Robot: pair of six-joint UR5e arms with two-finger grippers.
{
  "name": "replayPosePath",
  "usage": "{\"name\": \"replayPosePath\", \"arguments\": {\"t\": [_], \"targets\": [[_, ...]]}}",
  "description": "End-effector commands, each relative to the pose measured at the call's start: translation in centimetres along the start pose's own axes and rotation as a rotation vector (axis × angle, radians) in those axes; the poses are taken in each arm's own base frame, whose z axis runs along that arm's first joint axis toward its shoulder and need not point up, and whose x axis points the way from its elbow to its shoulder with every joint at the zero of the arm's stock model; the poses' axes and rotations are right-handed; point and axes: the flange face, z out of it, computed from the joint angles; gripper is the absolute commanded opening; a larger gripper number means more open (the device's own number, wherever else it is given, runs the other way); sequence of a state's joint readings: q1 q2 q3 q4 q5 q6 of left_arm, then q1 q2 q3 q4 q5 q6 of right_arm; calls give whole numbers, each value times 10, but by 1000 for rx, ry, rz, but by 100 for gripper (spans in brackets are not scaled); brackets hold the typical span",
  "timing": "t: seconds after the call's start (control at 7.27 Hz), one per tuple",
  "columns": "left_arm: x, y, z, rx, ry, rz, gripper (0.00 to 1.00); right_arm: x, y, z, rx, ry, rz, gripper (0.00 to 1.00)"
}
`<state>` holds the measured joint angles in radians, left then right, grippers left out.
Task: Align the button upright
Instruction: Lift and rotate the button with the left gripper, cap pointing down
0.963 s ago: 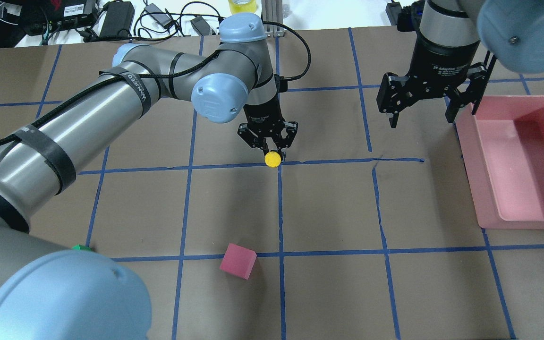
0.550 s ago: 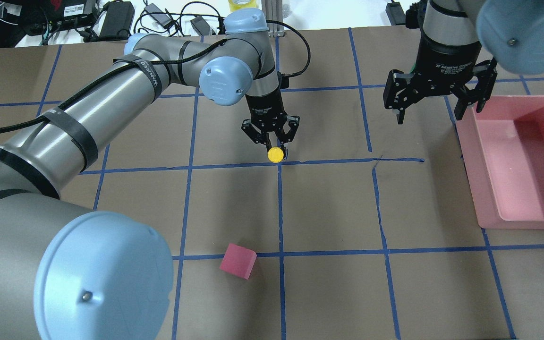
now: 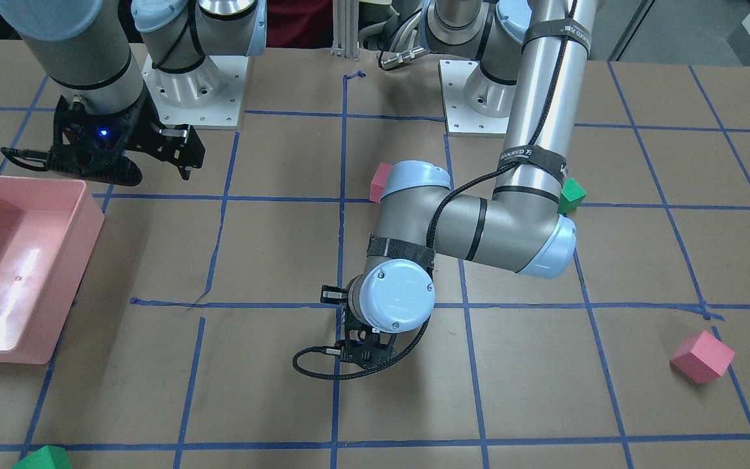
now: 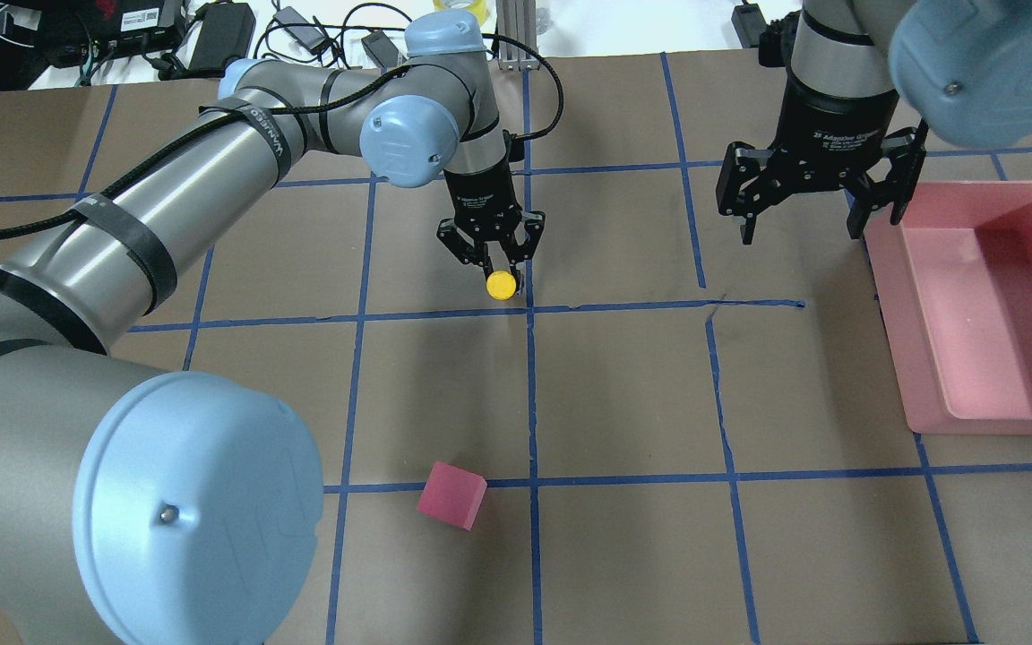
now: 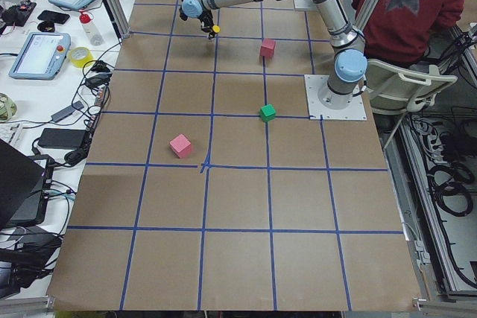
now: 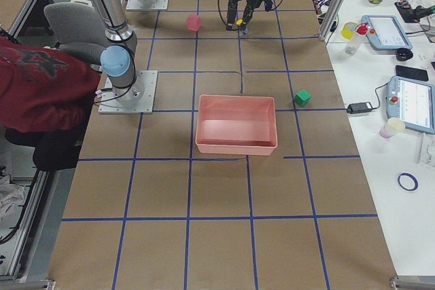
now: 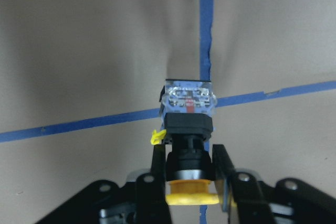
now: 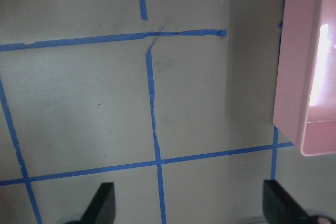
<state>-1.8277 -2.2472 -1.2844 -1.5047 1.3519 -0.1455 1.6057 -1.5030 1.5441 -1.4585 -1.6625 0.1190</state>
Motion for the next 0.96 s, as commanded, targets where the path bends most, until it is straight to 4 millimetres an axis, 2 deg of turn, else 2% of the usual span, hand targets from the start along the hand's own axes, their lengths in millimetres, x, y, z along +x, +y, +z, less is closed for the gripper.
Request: {"name": "replayPosePath", "arguments": {"t": [0.0, 0.14, 0.41, 0.55, 0.83], "targets": [[4, -3, 2, 8, 47, -5, 14, -5, -3, -3, 4, -49, -31, 100], [3, -2, 3, 6, 42, 2, 14, -3, -2, -5, 11, -33, -58, 100], [2, -2, 5, 2, 38, 2, 23, -3, -2, -6, 11, -30, -57, 100], [3, -2, 3, 5, 40, -10, 24, -3, -3, -8, 21, -34, -58, 100], [1, 6, 5, -64, 31, -28, 20, 0, 3, -30, 82, -41, -62, 100]]}}
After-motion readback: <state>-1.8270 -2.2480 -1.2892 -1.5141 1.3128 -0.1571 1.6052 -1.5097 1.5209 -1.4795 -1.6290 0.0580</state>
